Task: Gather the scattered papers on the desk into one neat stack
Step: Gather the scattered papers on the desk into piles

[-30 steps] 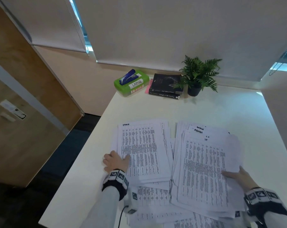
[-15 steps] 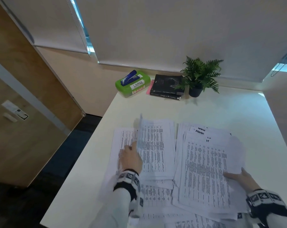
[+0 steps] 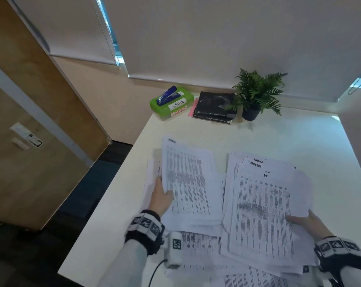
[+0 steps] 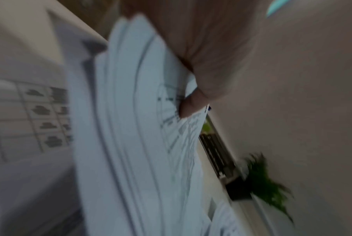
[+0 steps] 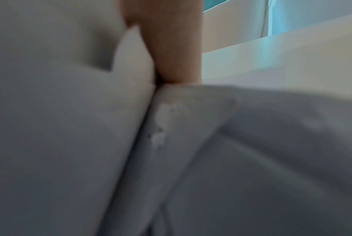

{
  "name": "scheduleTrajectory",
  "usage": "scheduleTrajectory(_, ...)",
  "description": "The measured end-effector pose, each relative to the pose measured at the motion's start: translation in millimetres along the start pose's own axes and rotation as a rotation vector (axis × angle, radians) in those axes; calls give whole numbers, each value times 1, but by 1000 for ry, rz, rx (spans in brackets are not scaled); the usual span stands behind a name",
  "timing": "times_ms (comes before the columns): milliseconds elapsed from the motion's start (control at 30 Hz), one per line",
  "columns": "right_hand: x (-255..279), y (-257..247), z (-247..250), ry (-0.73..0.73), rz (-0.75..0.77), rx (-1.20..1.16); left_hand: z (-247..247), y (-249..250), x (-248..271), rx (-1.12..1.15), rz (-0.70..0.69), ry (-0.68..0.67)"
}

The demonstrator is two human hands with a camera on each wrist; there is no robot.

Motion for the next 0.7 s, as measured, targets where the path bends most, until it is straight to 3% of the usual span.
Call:
scheduleTrajectory(133,-1,0,-1,-36,2,9,20,-20,25,85,68,-93)
scheduleTrajectory(367,1,-9,23,-84,29,45,51,-63,48,102,131,-81)
scheduleTrajectory(500,8,-15,39,-112,0,10,11,-72,48,-13,186,-138)
scheduleTrajectory(600,5,-12,41,-97,-35,80,-30,-62,42,-260,275,-47)
scheduleTrajectory(700,-19,10,49,-41,-61,103,-52,-39,37,-298,404,38)
Point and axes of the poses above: each hand's wrist, its own x-axis away from the middle knuckle, its own z-axis out of the back of the hand, y = z × x, the point moved 2 cm from there along -x, towards the middle knuckle, and after that the axes turned 8 degrees about -z, right-handed, at the moved point
